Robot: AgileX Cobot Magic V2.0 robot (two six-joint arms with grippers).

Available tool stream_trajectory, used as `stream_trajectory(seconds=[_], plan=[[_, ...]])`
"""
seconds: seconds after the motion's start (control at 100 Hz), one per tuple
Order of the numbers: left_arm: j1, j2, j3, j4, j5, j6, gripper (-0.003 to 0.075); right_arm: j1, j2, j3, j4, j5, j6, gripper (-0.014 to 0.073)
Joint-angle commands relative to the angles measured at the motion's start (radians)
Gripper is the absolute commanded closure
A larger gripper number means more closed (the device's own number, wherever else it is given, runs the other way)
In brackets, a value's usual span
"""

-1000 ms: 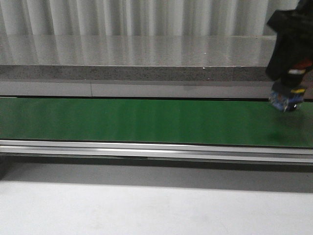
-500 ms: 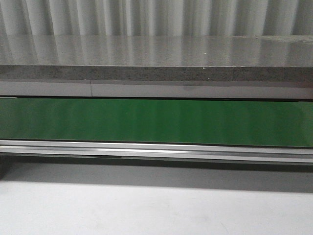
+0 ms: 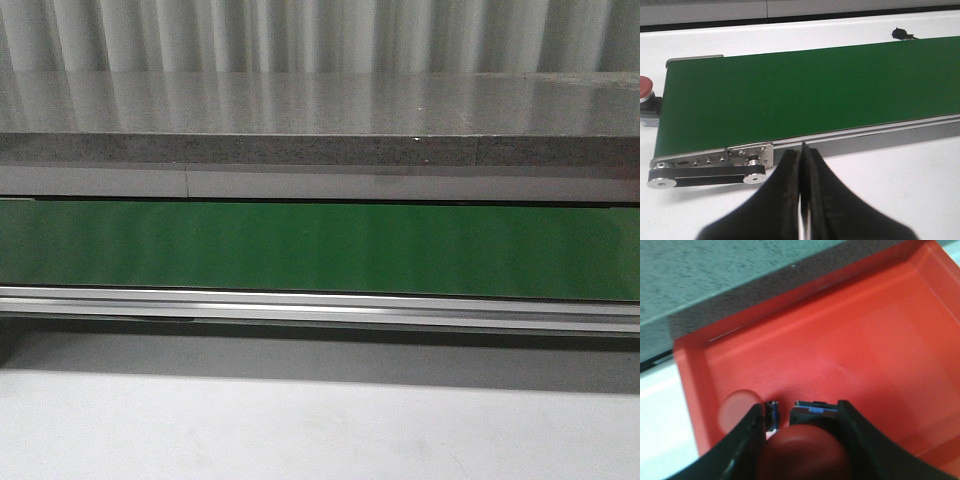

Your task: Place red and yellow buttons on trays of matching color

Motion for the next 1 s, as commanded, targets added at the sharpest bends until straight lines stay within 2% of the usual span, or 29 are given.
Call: stream_trajectory(seconds=[0.0, 0.36, 0.51, 0.6, 0.75, 0.82, 0.89, 0.99], plan=[[-0.005, 0.004, -0.027, -0.003, -0.069, -0.007, 0.0741, -0.007, -0.007, -0.039, 0.016, -0.116, -0.001, 0.0659], [-0.005, 0.004, -0.027, -0.003, -0.069, -0.007, 0.0741, -0.007, 0.113, -0.039, 0.063, -0.236, -0.001, 0.0659], [-0.005, 0.004, -0.027, -0.003, -0.069, -0.007, 0.0741, -0.007, 0.147, -0.039, 0.063, -0.243, -0.001, 0.0639], [-0.005, 0.004, -0.027, -0.003, -0.069, -0.007, 0.0741, -0.007, 0.155, -0.039, 0.065, -0.242, -0.001, 0.054], [-0.005, 0.004, -0.027, -0.003, -0.069, -0.007, 0.0741, -0.007, 0.146, -0.039, 0.065, -0.243, -0.001, 0.0212], [-0.005, 0.004, -0.027, -0.003, -0.069, -0.007, 0.0741, -0.007, 0.135, -0.039, 0.065, -0.24, -0.001, 0.0104], [-0.005, 0.004, -0.027, -0.003, -0.069, -0.007, 0.0741, -0.007, 0.119, -0.04, 0.065, -0.239, -0.001, 0.0063], [-0.005, 0.004, -0.027, -0.003, -0.069, -0.007, 0.0741, -0.007, 0.084, -0.04, 0.064, -0.229, -0.001, 0.0064]])
